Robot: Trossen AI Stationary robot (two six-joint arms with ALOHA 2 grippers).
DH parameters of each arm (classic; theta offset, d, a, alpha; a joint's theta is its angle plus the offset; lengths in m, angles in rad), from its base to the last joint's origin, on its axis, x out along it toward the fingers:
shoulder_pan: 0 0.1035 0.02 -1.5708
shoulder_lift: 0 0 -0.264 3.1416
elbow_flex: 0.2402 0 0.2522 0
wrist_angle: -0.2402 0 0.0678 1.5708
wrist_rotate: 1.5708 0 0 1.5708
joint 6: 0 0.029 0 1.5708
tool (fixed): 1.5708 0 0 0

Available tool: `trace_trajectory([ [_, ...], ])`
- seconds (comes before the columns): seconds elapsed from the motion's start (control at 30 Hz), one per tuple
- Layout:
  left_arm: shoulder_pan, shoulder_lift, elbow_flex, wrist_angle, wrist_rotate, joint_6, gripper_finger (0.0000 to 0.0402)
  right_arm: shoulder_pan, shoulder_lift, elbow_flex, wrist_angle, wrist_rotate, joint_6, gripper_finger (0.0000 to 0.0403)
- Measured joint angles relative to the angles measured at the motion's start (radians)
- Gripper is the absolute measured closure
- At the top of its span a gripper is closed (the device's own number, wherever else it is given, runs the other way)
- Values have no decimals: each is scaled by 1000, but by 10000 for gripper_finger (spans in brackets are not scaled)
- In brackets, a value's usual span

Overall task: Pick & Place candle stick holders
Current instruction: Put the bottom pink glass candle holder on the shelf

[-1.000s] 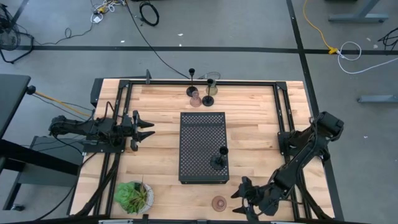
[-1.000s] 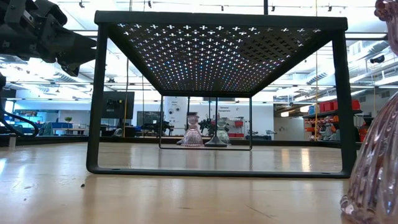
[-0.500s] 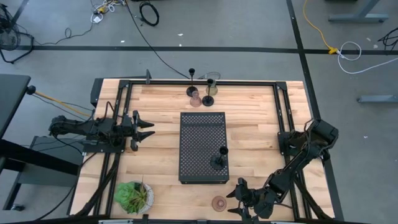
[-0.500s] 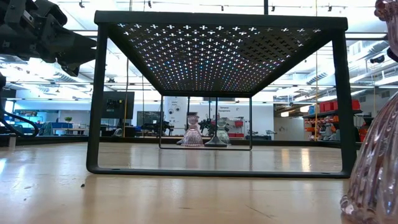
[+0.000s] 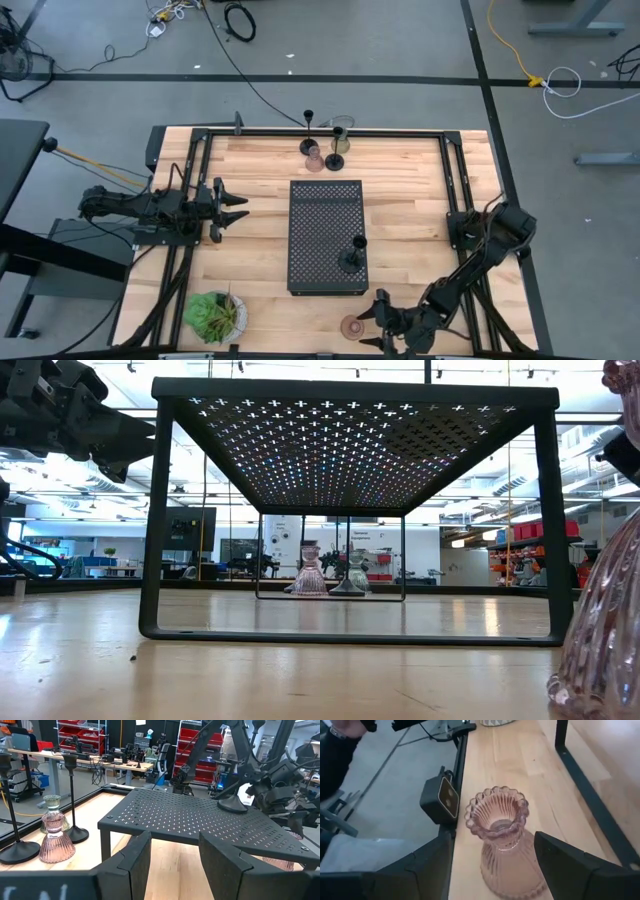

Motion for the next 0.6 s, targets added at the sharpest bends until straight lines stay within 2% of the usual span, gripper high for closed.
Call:
trace_trajectory([
  [0.43,0,0,0,0,3,0,232,-10,99,0,228,33,-138,119],
  [0.6,0,0,0,0,3,0,232,-17,115,0,237,41,-151,121],
])
